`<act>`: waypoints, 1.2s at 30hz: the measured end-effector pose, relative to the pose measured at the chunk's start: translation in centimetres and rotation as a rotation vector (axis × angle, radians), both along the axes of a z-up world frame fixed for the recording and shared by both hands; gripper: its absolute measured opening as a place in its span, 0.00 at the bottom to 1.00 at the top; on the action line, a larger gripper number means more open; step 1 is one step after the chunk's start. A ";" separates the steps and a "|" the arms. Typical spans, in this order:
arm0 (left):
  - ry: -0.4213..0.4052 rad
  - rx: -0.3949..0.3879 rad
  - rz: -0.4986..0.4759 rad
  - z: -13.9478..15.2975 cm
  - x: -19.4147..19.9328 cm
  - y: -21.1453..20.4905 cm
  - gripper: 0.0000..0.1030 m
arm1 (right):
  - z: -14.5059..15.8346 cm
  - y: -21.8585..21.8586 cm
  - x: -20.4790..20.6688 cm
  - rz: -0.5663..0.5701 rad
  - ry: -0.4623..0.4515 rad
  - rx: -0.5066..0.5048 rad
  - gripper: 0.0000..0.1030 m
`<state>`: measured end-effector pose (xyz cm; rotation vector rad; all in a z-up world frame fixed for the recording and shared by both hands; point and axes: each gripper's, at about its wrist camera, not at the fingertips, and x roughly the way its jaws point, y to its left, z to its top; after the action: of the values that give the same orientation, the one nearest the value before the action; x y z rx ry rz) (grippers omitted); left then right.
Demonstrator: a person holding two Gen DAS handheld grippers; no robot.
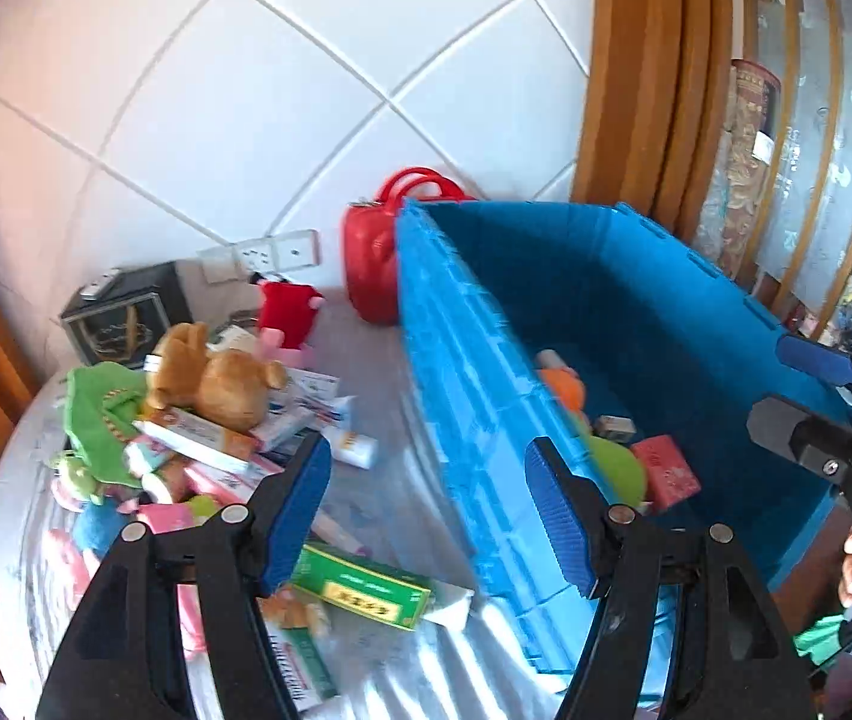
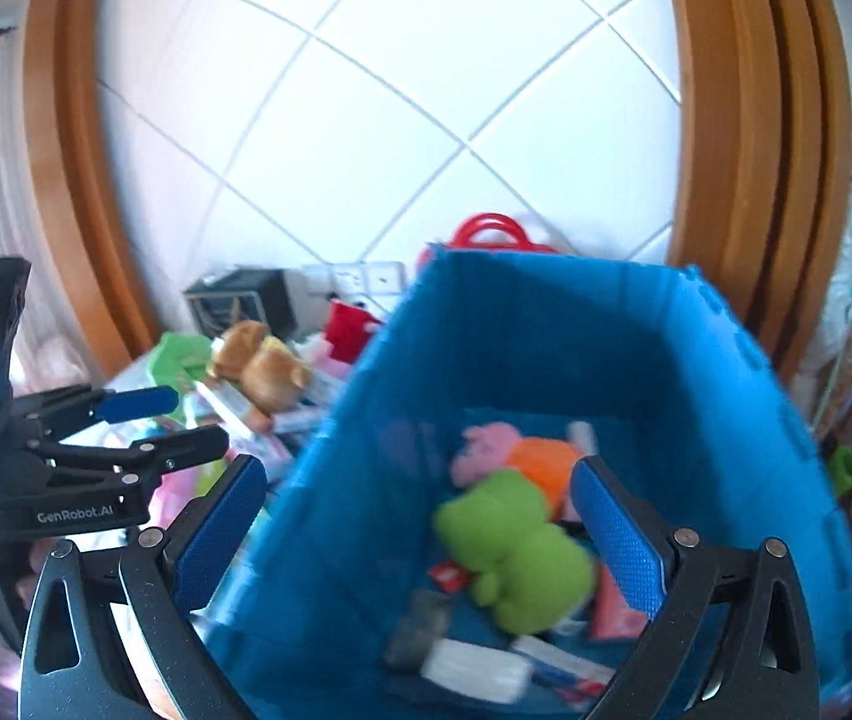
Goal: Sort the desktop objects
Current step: 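Withdraw both tools from the crate back toward the pile, then grasp a white tube box with left tool while right tool grasps green-orange pill box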
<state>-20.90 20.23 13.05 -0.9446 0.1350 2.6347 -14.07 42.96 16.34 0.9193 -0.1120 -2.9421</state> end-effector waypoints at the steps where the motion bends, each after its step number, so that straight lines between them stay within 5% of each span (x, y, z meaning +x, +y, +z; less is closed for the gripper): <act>1: 0.020 -0.016 0.044 -0.4 0.2 -1.7 0.65 | -0.3 -1.3 -0.2 0.013 0.011 -0.010 1.00; 9: -0.017 -0.067 0.310 -7.0 0.7 -15.3 0.65 | -3.0 -13.3 -2.7 0.140 0.049 0.009 1.00; 18: -0.232 -0.050 0.521 -18.7 1.6 -25.6 0.65 | -12.1 -20.7 -6.8 0.240 -0.118 -0.045 1.00; 25: -0.339 0.003 0.496 -25.9 1.3 -25.0 0.65 | -20.5 -21.6 -9.4 0.186 -0.352 -0.067 1.00; 28: -0.368 0.013 0.464 -28.5 0.0 -23.4 0.52 | -22.2 -21.3 -9.4 0.164 -0.401 -0.052 1.00; 33: -0.407 0.094 0.439 -31.5 -1.5 -22.3 0.51 | -24.0 -20.3 -9.4 0.130 -0.461 -0.034 1.00; 36: -0.435 0.062 0.432 -32.9 -2.7 -21.9 0.51 | -24.9 -20.0 -9.3 0.121 -0.486 -0.026 1.00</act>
<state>-23.56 -1.70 -19.89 -1.6495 -0.2849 2.6952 -23.40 22.91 -8.51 1.5540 -0.1094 -2.5421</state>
